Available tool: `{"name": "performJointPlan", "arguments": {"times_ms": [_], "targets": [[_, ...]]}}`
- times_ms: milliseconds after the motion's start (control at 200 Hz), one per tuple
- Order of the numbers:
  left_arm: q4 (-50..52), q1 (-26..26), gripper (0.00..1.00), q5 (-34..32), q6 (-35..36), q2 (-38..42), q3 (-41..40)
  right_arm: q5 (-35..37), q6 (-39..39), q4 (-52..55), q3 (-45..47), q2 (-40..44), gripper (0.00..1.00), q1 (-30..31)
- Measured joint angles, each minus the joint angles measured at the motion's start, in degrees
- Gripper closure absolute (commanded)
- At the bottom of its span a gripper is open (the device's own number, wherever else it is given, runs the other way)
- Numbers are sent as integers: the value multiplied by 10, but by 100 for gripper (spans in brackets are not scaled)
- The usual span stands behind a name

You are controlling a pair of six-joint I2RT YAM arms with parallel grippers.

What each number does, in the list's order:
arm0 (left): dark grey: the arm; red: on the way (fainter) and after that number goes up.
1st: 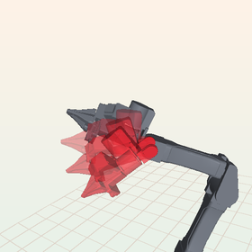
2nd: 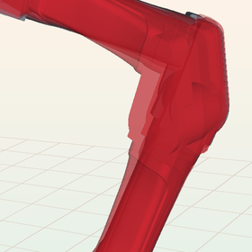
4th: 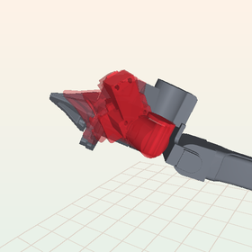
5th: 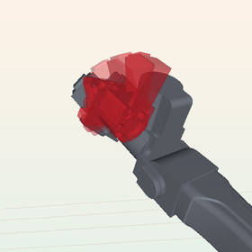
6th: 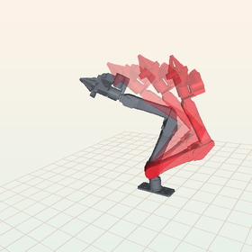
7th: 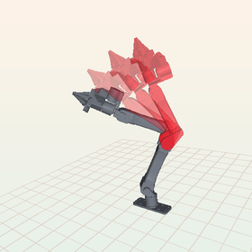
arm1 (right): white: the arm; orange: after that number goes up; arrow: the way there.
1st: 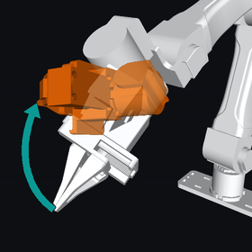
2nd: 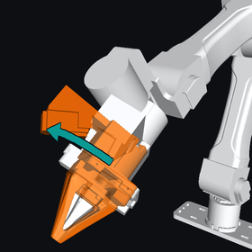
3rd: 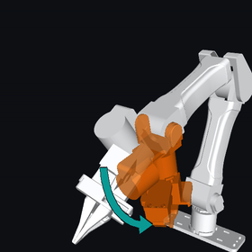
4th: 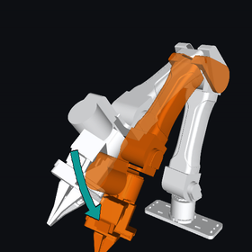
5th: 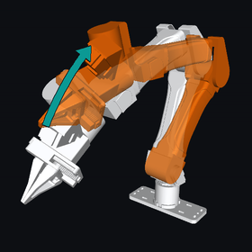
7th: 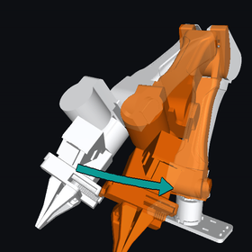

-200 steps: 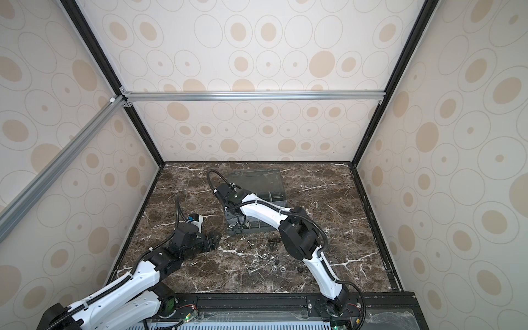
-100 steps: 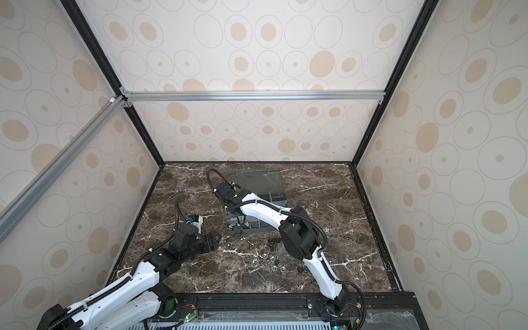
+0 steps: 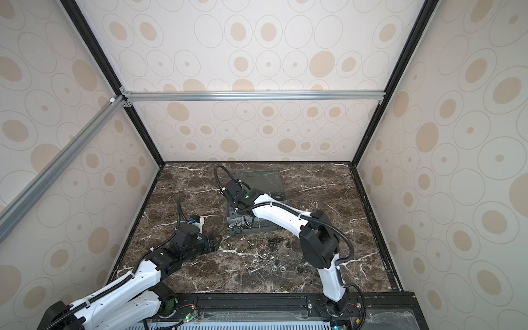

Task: Sort the screws and nuts into containers
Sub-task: Place the screw into the container, then pick up the screw from the bottom-center of the table.

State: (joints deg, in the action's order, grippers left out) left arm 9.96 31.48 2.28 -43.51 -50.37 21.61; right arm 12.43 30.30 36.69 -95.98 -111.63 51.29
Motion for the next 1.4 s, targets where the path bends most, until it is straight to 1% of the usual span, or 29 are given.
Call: {"name": "performJointPlan", "arguments": {"times_ms": [210, 355, 485, 585, 770, 1010, 1205, 1400], "targets": [[0, 1, 26, 13, 0, 0, 0, 6, 1, -7, 104, 80, 41, 0], [0, 13, 27, 17, 0, 0, 0, 14, 5, -10, 167, 121, 41, 0], [-2, 36, 29, 17, 0, -5, 0, 18, 12, -12, 212, 152, 41, 0], [-6, 68, 29, 12, 2, -23, 3, 24, 20, -12, 240, 174, 40, 0], [-8, 138, 32, -2, 30, -96, 42, 34, 34, -13, 279, 210, 40, -2], [5, 200, 34, -18, 95, -203, 133, 54, 48, -12, 313, 259, 40, -6], [31, 232, 35, -26, 149, -270, 195, 68, 58, -10, 348, 307, 39, -18], [62, 254, 37, -29, 196, -325, 245, 78, 68, -7, 378, 344, 39, -22]]}}
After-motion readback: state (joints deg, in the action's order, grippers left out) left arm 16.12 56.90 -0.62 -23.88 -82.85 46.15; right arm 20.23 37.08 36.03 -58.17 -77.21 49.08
